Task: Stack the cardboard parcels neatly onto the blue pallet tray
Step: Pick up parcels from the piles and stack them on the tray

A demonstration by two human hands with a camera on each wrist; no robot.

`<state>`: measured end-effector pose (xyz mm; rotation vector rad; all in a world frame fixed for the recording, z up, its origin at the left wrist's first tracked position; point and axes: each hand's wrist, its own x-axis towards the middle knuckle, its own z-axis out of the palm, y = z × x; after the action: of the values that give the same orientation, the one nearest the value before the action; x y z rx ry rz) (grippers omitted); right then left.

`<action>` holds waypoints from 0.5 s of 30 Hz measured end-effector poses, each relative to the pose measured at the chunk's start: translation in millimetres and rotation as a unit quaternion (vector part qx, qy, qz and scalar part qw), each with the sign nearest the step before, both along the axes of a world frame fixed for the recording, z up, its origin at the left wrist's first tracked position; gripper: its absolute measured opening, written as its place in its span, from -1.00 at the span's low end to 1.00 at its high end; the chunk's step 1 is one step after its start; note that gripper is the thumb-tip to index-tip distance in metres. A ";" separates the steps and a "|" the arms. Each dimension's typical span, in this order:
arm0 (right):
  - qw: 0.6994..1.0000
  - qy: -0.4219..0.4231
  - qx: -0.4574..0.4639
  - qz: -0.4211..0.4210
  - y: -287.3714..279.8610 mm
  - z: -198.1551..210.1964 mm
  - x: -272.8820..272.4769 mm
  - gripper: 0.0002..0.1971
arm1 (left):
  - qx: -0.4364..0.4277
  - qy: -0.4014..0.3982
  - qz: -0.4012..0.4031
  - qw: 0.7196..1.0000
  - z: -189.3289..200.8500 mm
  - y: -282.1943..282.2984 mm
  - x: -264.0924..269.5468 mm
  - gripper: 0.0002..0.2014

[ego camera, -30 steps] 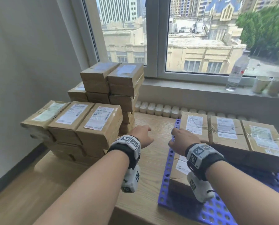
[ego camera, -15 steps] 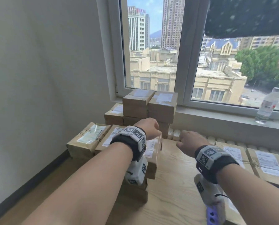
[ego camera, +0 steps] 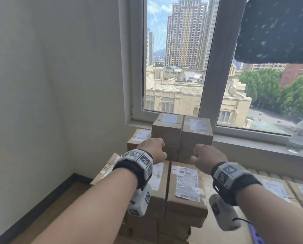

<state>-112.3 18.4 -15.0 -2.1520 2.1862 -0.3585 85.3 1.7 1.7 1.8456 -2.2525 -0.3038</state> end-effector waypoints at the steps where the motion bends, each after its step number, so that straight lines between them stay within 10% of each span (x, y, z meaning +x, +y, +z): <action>1: 1.000 0.003 -0.003 -0.001 -5.3 2.5 2.9 -0.88 | -0.004 0.001 0.002 1.000 1.5 -6.4 2.6 -0.56; 15: 0.996 -0.045 -0.073 0.016 -115.5 36.1 22.9 -0.72 | -0.026 0.035 0.066 0.997 26.9 -124.0 10.5 -0.49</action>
<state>-89.4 -97.1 21.2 -2.1911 2.1368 -0.6196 95.8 -122.3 28.6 1.9150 -2.0612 -0.2808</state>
